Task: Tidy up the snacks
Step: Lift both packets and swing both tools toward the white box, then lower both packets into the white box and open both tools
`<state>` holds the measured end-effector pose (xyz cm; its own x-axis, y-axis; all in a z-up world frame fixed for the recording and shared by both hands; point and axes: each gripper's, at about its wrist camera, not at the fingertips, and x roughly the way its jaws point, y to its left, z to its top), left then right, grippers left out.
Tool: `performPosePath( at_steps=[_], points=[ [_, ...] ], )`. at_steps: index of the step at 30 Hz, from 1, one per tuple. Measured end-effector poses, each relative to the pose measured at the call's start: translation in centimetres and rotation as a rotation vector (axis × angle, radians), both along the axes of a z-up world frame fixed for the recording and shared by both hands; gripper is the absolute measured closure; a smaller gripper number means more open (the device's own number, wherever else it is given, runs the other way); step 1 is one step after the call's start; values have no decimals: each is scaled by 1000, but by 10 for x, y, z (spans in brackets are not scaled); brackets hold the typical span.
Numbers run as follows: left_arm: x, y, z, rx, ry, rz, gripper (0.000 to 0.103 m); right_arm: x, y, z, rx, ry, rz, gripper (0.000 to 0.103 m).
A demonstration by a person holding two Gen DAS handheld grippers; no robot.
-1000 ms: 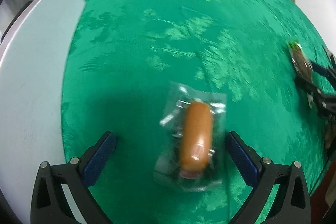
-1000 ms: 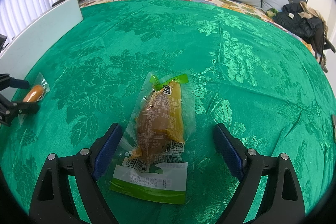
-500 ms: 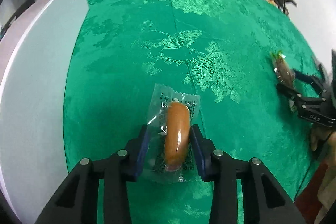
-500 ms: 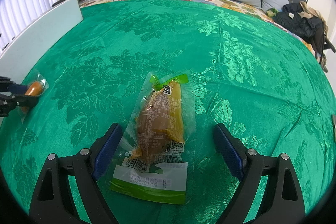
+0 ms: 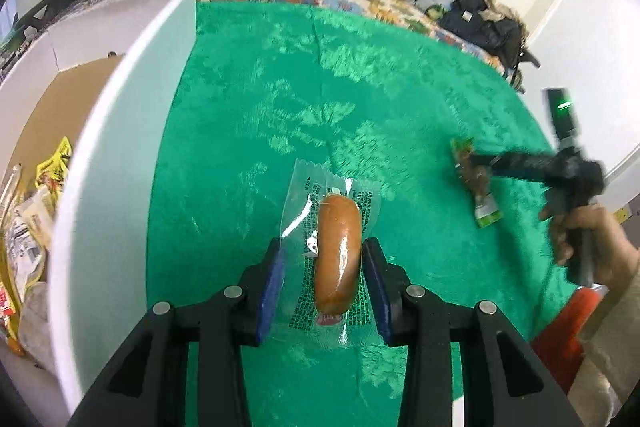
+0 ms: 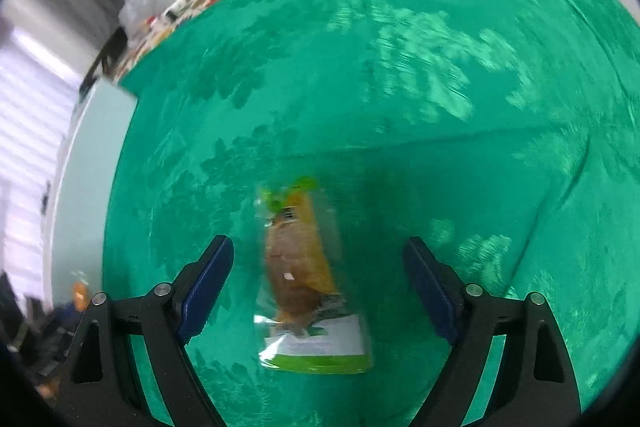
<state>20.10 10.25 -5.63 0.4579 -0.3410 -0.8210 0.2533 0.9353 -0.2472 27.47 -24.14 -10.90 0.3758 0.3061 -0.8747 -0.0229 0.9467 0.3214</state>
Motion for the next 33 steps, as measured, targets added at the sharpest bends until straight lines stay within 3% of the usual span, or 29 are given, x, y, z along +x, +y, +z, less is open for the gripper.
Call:
performPosePath(
  at_steps=[2,3,4,6,8,12,15,19,22,26,28,29,31,32,33],
  points=[
    [-7,5,14,-22,-22,2,65,1,20,-6,-127,32,68,20],
    [-9,9,21,-35,-32,4,65,-1,25,-8,-177,35,85,52],
    [-12,13,29,-47,-44,8,65,-3,28,-5,-213,23,87,62],
    [-20,28,48,-73,-76,21,65,-4,22,4,-155,28,39,71],
    [-25,47,64,-94,-98,41,65,-7,20,21,-96,3,2,73],
    [-29,104,94,-117,-141,129,65,-14,49,73,35,-83,52,73],
    [-27,155,106,-81,-172,227,65,-19,96,117,136,-151,132,73],
    [-24,211,101,-37,-157,330,65,-25,180,168,307,-196,267,73],
    [-24,240,85,6,-128,381,65,-31,250,191,368,-212,381,73],
    [-26,261,65,53,-98,434,63,-40,341,190,360,-204,501,73],
    [-29,268,56,81,-81,467,57,-44,379,176,367,-188,546,72],
    [-29,270,50,104,-70,488,55,-44,396,166,383,-166,564,67],
    [-32,276,41,141,-52,521,43,-45,414,146,382,-136,581,40],
    [-35,277,38,153,-48,535,41,-47,419,141,365,-148,572,34],
    [-39,279,38,170,-50,549,35,-47,417,139,358,-161,566,34]
  ],
)
